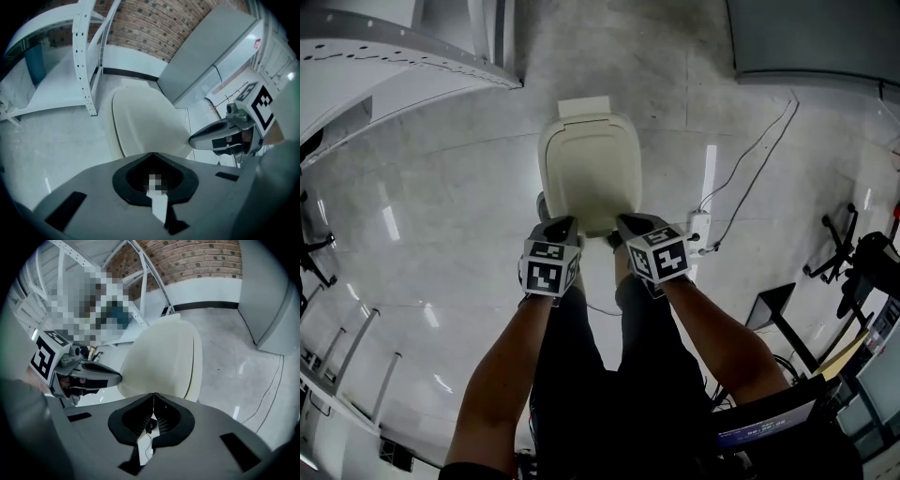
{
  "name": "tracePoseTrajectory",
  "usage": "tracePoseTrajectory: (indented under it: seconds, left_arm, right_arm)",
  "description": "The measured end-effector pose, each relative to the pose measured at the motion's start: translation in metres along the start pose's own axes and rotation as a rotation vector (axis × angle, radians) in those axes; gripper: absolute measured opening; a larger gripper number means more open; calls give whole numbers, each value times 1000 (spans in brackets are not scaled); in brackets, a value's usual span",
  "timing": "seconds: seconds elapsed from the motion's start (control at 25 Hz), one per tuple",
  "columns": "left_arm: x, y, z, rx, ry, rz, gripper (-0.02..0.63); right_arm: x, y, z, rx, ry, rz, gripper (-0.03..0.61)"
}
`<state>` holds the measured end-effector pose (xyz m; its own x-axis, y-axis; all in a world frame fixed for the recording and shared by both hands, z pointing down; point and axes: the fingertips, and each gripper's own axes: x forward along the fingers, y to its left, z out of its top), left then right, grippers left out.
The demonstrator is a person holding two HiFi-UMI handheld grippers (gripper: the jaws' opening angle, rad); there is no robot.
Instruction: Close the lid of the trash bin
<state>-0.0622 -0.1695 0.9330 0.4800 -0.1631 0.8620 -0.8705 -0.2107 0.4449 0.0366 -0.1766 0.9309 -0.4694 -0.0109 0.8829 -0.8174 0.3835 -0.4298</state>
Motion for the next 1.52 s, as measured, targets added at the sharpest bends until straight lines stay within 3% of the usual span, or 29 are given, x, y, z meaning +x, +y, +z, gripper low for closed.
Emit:
tracePoseTrajectory:
  seconds: [0.28, 0.56, 0.76, 0.88, 1.04, 1.32, 1.52]
  left_arm:
    - [14, 2, -6, 92, 41, 9, -2]
    - [20, 5, -9, 100, 50, 7, -2]
    - [9, 0, -3, 61, 27, -16, -2]
    - [-17, -11, 13, 45, -39, -25, -2]
    - [-68, -27, 68, 47, -175, -24, -2]
    - [-221, -71, 166, 97, -459, -24, -2]
    - [-327, -101, 238, 188, -672, -18, -2]
  right_arm:
    - [16, -3, -13, -15, 18, -4, 8]
    - [24, -7, -15, -65, 36, -9, 8]
    - [12, -2, -8, -57, 23, -8, 8]
    - [-15, 6, 12, -84, -20, -9, 8]
    - [-69, 18, 72, -117, -143, -9, 8]
    - [-211, 84, 169, -174, -394, 42, 8]
    - [-310, 131, 241, -269, -599, 87, 8]
